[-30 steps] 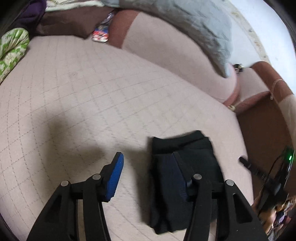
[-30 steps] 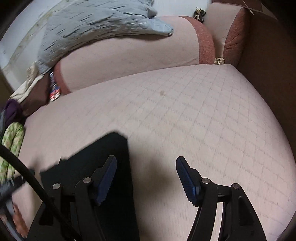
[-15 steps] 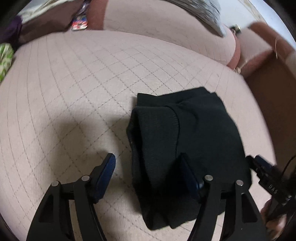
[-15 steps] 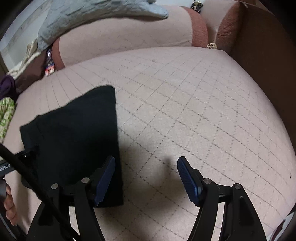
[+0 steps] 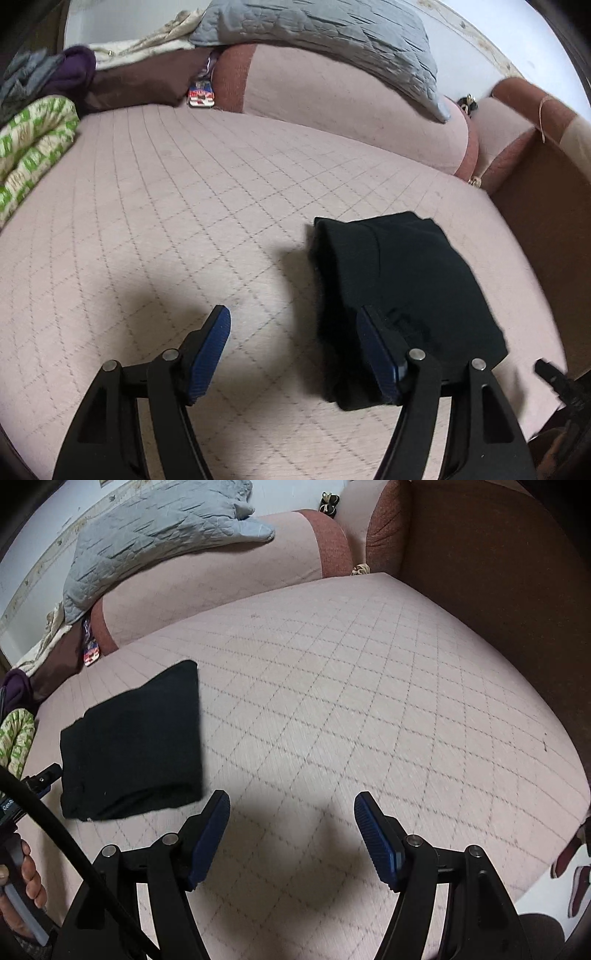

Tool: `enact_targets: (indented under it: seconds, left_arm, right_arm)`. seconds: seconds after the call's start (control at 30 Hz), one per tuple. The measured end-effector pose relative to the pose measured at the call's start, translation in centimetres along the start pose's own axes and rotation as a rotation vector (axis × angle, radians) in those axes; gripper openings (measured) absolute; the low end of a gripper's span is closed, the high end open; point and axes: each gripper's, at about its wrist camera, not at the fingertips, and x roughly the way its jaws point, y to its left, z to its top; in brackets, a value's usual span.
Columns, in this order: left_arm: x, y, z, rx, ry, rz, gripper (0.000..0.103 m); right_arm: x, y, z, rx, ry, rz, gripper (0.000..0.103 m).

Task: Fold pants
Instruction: 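Open both grippers and lift them away from the folded black pants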

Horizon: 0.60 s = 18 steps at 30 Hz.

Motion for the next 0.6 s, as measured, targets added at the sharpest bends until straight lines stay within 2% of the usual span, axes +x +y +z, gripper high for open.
enact_targets:
  seconds: [0.13, 0.23, 0.33, 0.4, 0.5, 0.6]
  left_arm:
    - [-0.1, 0.6, -0.1, 0.011, -0.007, 0.017, 0.07]
    - [-0.2, 1.9, -0.1, -0.045, 0.008, -0.001, 0.07]
    - [-0.2, 2.7, -0.3, -0.065, 0.003, 0.021, 0.07]
    - [0.0, 3.2, -0.5, -0.08, 0.011, 0.034, 0.07]
    - [0.9, 3.8, -1.1, -0.099, 0.042, 0.068, 0.07]
    - [1.6, 5.2, -1.5, -0.163, 0.095, 0.035, 0.07]
  right_arm:
    - [-1.2, 1.3, -0.4, 0.023, 0.019, 0.056, 0.074]
    - [-2.1, 3.0, -0.6, 0.038, 0.065, 0.13, 0.075]
    - [-4.4, 5.2, -0.7, 0.042, 0.101, 0.247, 0.075]
    - [-6.2, 6.1, -0.8, 0.026, 0.097, 0.287, 0.078]
    - [-8.3, 6.6, -1.2, 0.017, 0.086, 0.299, 0.081]
    - [-9.1, 6.2, -1.4, 0.027, 0.091, 0.291, 0.081]
